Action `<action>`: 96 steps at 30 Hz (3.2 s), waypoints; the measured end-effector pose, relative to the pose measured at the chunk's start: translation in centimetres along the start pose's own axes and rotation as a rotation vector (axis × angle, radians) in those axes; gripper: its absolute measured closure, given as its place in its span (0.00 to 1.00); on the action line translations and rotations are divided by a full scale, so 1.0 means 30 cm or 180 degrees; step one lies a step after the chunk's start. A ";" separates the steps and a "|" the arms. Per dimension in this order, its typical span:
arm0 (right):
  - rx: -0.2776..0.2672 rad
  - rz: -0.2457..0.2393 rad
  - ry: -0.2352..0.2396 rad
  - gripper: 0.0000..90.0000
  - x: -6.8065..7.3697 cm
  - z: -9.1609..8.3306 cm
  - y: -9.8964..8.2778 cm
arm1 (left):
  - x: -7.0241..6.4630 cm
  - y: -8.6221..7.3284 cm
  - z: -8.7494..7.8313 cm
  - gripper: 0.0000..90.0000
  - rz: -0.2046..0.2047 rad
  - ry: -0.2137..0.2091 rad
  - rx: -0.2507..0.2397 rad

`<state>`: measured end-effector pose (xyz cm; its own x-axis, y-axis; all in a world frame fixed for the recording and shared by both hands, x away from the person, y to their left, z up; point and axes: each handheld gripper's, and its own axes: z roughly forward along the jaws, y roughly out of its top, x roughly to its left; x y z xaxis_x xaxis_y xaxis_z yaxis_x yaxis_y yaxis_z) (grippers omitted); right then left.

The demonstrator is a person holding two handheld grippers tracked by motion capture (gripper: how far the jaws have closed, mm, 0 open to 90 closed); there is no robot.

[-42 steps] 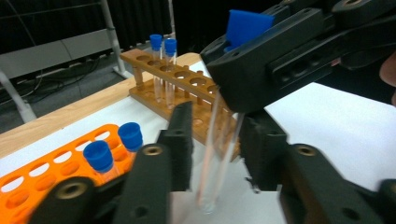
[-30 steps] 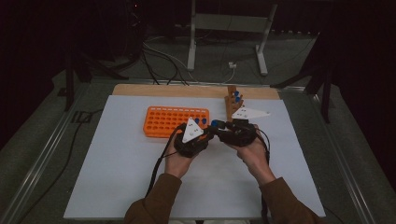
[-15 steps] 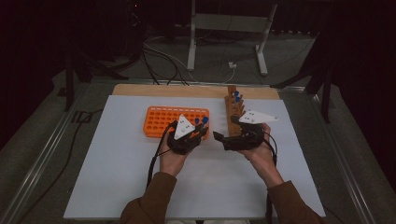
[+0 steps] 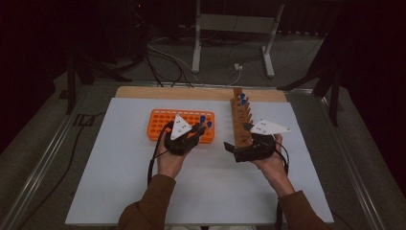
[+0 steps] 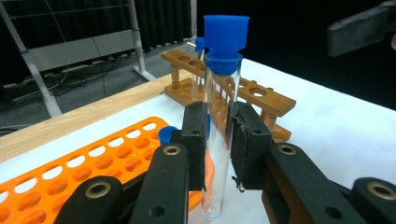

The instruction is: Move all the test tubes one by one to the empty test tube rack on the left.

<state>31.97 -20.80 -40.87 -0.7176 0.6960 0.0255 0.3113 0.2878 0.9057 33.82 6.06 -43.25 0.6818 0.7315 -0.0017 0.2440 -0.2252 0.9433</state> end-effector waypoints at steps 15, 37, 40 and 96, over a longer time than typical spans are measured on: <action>-0.0064 0.0066 -0.0018 0.00 -0.014 -0.051 -0.070 | 0.043 -0.012 0.010 0.87 0.0014 0.0234 -0.0009; -0.0244 0.0224 -0.0013 0.00 -0.054 -0.132 -0.105 | 0.086 -0.060 0.105 0.87 -0.0229 0.0531 -0.0008; -0.0256 0.0236 -0.0010 0.00 -0.057 -0.134 -0.106 | 0.090 -0.068 0.115 0.87 -0.0261 0.0557 0.0007; -0.0229 0.0302 0.0034 0.00 -0.065 -0.130 -0.126 | 0.107 -0.166 0.175 0.66 -0.0265 0.0439 0.0749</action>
<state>29.77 -25.82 -42.70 -0.6936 0.7108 0.1168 0.3329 0.1725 0.9270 38.44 6.15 -49.71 0.5563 0.8308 -0.0156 0.4596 -0.2920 0.8388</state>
